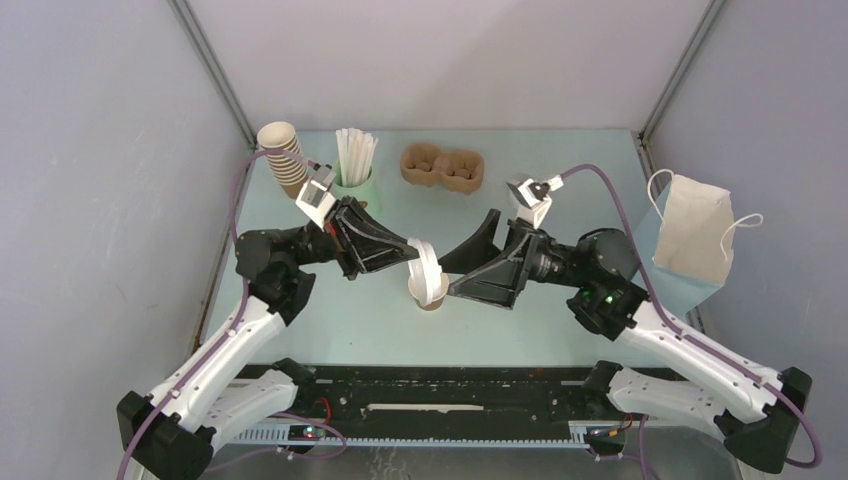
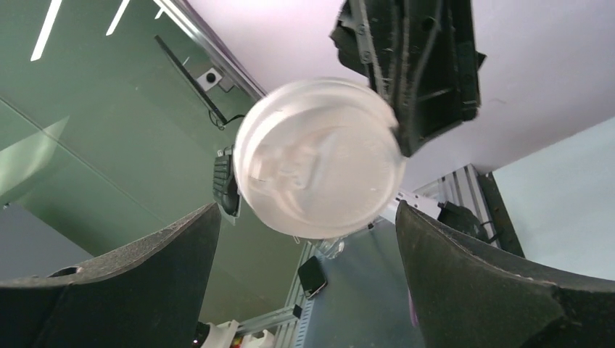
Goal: Pack the takeout coffee
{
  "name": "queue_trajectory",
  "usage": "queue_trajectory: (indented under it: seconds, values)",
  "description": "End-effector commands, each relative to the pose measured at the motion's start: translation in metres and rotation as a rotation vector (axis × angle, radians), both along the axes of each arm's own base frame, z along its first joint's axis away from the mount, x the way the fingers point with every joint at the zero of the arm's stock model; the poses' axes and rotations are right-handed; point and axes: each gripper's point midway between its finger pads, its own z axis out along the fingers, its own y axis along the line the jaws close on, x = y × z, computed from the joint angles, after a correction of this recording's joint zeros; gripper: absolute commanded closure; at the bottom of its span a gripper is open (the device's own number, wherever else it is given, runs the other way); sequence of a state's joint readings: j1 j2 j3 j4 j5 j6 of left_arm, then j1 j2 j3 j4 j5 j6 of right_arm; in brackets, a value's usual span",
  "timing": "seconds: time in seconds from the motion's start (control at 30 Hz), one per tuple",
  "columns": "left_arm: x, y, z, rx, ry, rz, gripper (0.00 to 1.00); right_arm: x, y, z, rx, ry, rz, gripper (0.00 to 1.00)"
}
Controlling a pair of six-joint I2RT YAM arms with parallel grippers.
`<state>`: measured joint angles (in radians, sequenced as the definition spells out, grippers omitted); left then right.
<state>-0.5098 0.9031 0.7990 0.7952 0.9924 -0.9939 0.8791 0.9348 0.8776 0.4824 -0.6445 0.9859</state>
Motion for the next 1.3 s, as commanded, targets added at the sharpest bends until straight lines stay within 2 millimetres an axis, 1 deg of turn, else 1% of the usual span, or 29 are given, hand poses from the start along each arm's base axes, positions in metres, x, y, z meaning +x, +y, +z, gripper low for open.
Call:
queue_trajectory:
  seconds: [0.0, 0.23, 0.37, 0.6, 0.73, 0.93, 1.27]
  values:
    - [0.000, 0.001, -0.003, 0.000, -0.010, 0.000, 1.00, -0.004, -0.010, 0.010, 0.026, -0.063, -0.025, 0.00]
    - [0.001, 0.000, -0.003, 0.000, -0.007, 0.001, 1.00, -0.007, 0.001, 0.015, 0.070, -0.052, 0.048, 0.00]
    - [0.002, 0.000, -0.004, -0.001, -0.003, 0.006, 1.00, -0.003, 0.003, 0.014, 0.070, -0.043, 0.029, 0.00]
    - [0.005, -0.002, -0.006, 0.005, 0.013, 0.004, 1.00, -0.009, 0.006, 0.021, 0.107, -0.038, 0.076, 0.00]
    - [0.006, -0.002, -0.007, 0.006, 0.016, 0.005, 1.00, -0.008, 0.007, 0.020, 0.104, -0.041, 0.069, 0.00]
    - [0.005, -0.002, -0.007, 0.004, 0.014, 0.006, 1.00, -0.001, 0.011, 0.011, 0.068, -0.006, 0.043, 0.00]
    - [0.007, -0.003, -0.008, 0.006, 0.019, 0.008, 1.00, 0.000, 0.013, 0.012, 0.076, 0.013, 0.057, 0.00]
